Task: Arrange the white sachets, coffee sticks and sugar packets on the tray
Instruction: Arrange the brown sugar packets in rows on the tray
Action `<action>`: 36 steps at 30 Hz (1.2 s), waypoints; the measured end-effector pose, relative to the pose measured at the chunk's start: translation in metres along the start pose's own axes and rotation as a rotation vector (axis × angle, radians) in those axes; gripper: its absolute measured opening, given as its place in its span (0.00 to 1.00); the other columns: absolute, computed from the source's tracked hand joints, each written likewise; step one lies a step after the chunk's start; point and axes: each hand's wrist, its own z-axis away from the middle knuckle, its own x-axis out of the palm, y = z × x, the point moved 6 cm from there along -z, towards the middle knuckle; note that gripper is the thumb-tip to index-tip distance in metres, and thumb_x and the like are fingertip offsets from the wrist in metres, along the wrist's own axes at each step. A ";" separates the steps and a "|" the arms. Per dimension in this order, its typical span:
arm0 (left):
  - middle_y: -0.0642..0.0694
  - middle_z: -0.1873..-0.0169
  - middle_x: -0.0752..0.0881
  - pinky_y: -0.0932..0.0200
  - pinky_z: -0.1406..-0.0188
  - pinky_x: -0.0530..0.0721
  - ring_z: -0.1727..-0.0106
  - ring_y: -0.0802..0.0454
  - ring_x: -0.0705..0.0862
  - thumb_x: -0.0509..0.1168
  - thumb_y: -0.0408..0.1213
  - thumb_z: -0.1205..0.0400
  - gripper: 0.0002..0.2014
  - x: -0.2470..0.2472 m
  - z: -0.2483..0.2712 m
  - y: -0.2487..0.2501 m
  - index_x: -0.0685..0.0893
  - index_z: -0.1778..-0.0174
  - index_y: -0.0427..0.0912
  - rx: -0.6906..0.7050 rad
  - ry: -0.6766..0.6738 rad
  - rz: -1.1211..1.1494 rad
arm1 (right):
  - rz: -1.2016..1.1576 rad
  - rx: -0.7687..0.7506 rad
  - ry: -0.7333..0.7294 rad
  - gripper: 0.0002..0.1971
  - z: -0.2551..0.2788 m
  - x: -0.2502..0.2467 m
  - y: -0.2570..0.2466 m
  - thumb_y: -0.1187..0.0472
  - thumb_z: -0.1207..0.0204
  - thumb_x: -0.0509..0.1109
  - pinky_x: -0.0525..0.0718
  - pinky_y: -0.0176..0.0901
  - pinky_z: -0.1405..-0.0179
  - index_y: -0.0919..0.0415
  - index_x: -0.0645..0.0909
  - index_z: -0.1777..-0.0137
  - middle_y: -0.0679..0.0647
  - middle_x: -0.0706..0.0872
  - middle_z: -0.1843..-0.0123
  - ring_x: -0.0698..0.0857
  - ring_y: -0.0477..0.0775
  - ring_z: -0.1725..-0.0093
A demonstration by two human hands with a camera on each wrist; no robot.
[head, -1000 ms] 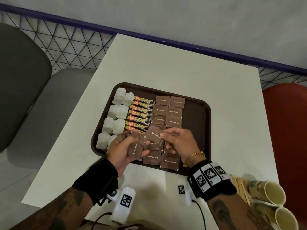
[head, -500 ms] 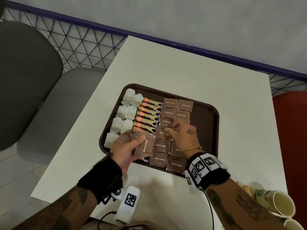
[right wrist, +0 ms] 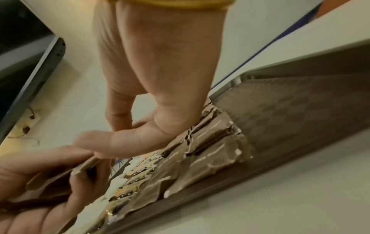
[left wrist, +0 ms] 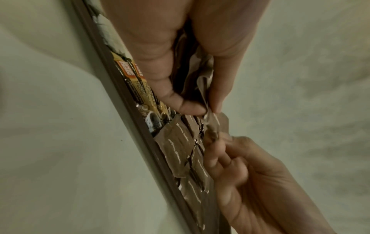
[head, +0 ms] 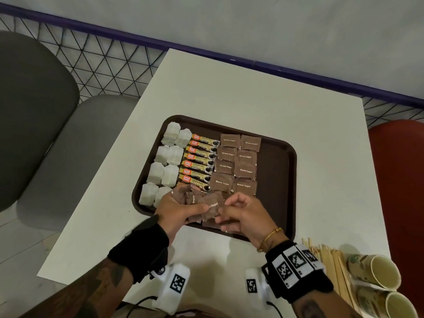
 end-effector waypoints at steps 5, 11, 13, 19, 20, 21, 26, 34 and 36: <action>0.35 0.53 0.92 0.40 0.53 0.90 0.51 0.38 0.92 0.78 0.19 0.34 0.21 0.003 0.001 0.000 0.84 0.46 0.35 0.002 -0.018 -0.132 | 0.188 -0.015 0.016 0.11 0.001 -0.007 0.004 0.66 0.27 0.78 0.73 0.34 0.85 0.70 0.84 0.49 0.58 0.89 0.63 0.83 0.51 0.73; 0.38 0.47 0.90 0.48 0.51 0.90 0.46 0.40 0.89 0.67 0.22 0.21 0.11 -0.011 -0.003 0.001 0.85 0.48 0.41 -0.018 0.115 0.072 | 0.158 -0.123 0.240 0.07 -0.010 -0.022 -0.005 0.68 0.27 0.78 0.79 0.39 0.83 0.70 0.84 0.53 0.60 0.87 0.67 0.81 0.56 0.74; 0.38 0.45 0.89 0.50 0.53 0.91 0.46 0.41 0.89 0.68 0.21 0.22 0.13 -0.018 -0.004 0.002 0.84 0.45 0.40 -0.017 0.134 0.123 | 0.219 -0.161 0.280 0.07 -0.013 -0.021 -0.009 0.68 0.27 0.78 0.81 0.39 0.82 0.67 0.83 0.53 0.58 0.87 0.67 0.82 0.54 0.76; 0.33 0.46 0.90 0.41 0.48 0.90 0.48 0.35 0.90 0.71 0.21 0.26 0.16 -0.019 0.000 0.005 0.84 0.42 0.34 -0.022 0.087 0.191 | 0.643 -0.280 0.423 0.11 -0.021 -0.016 -0.011 0.62 0.28 0.79 0.88 0.47 0.70 0.54 0.78 0.62 0.50 0.84 0.66 0.86 0.52 0.68; 0.33 0.47 0.91 0.41 0.48 0.90 0.49 0.35 0.91 0.72 0.22 0.25 0.14 -0.017 0.001 0.005 0.86 0.45 0.36 -0.025 0.081 0.184 | 0.761 -0.311 0.451 0.12 -0.020 -0.015 -0.012 0.60 0.29 0.79 0.88 0.49 0.64 0.51 0.77 0.63 0.48 0.83 0.67 0.86 0.52 0.65; 0.33 0.48 0.91 0.41 0.48 0.90 0.49 0.34 0.91 0.72 0.22 0.26 0.14 -0.016 0.002 0.005 0.86 0.45 0.36 -0.029 0.075 0.180 | 0.822 -0.340 0.470 0.13 -0.018 -0.015 -0.013 0.58 0.30 0.80 0.88 0.49 0.61 0.50 0.76 0.64 0.45 0.82 0.67 0.85 0.50 0.64; 0.33 0.49 0.91 0.48 0.57 0.91 0.50 0.37 0.91 0.75 0.25 0.28 0.20 -0.010 0.003 0.005 0.84 0.40 0.31 -0.019 0.060 0.131 | 0.512 -0.327 0.256 0.14 -0.001 -0.005 -0.023 0.47 0.31 0.80 0.80 0.35 0.74 0.57 0.83 0.61 0.51 0.88 0.68 0.80 0.43 0.74; 0.38 0.58 0.91 0.56 0.66 0.88 0.61 0.44 0.90 0.80 0.30 0.31 0.15 -0.001 0.002 0.003 0.87 0.51 0.39 -0.002 0.068 -0.029 | 0.269 -0.255 0.022 0.20 0.009 0.021 -0.014 0.61 0.30 0.82 0.81 0.37 0.80 0.53 0.82 0.39 0.60 0.88 0.50 0.88 0.51 0.66; 0.41 0.60 0.90 0.60 0.72 0.84 0.65 0.47 0.89 0.82 0.35 0.33 0.20 -0.005 0.001 0.001 0.87 0.47 0.38 -0.041 0.056 -0.098 | 0.284 -0.262 -0.046 0.25 0.011 0.022 -0.014 0.63 0.30 0.81 0.81 0.38 0.79 0.48 0.81 0.34 0.62 0.86 0.48 0.89 0.53 0.63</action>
